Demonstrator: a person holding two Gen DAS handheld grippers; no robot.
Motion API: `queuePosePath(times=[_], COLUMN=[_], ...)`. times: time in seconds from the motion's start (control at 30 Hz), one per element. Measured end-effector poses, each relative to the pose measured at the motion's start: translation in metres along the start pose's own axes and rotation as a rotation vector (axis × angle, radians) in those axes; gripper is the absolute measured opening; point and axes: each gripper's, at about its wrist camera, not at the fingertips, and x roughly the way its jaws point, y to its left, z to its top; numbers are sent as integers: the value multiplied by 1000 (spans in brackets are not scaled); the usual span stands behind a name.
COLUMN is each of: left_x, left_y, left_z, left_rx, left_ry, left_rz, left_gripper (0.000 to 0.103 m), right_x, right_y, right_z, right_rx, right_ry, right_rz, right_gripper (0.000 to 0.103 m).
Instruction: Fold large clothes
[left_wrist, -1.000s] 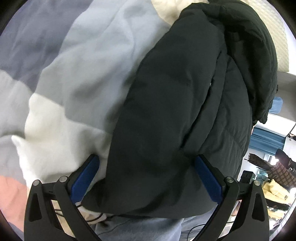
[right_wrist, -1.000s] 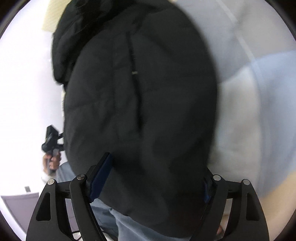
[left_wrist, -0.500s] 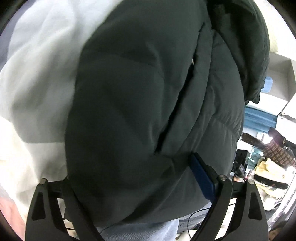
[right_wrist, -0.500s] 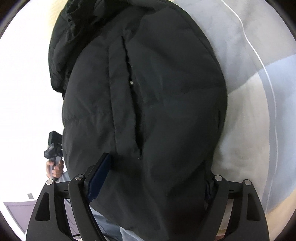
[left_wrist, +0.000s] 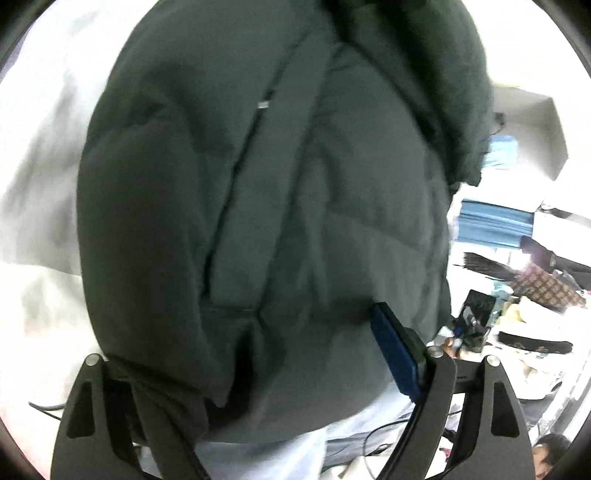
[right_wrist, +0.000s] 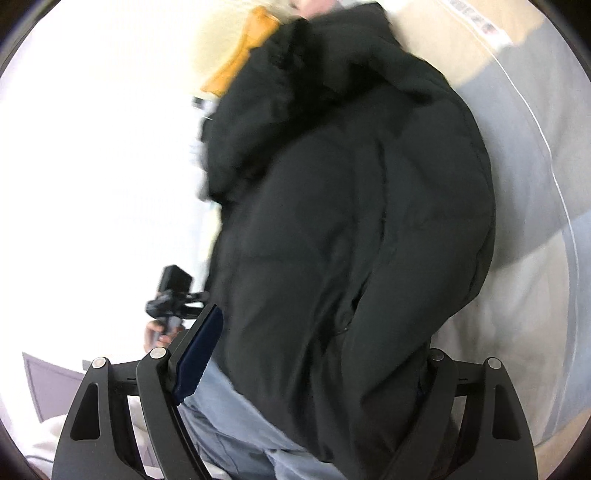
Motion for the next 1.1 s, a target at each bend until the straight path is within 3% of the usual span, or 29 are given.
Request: queuePosePath(times=[0.13,0.3,0.4,0.43,0.47,0.5,0.6,0.83,1.1], left_x=[4,6,12,9,4,0,-13,-68,-122], left_y=[-6,-11,-21,-21,-21,-24,-35,-76,-107], left_z=[-3,0,1,0,-1,-2,-5,-15,-42], left_rx=[-8,-28,-40,-42,-44,-47,-47,22,88], left_ry=[-23,-58,-78,-86,-98,-114,-152,-263,-343], left_rz=[37,103,130,135,138,138,137,71,-7], left_gripper=[78,50,32,28,21,17,12,10,9], right_x=[1,16,19,21,19,19,15,-25,-90], right_y=[8,4,2,3,6,8,18,60,95], right_z=[1,1,-1,-1,-2,-3,-5,-5,-19], right_rx=[-45,-29,-34,-44,-55,-52,-70,-148,-188], right_ry=[-15,10,3,-11,-40,-58,-118,-254,-390], right_rz=[-9,-126,-201,-253,-296,-283,-275,-232,-74], right_gripper=[79,56,30,14,13,12,9,6,5])
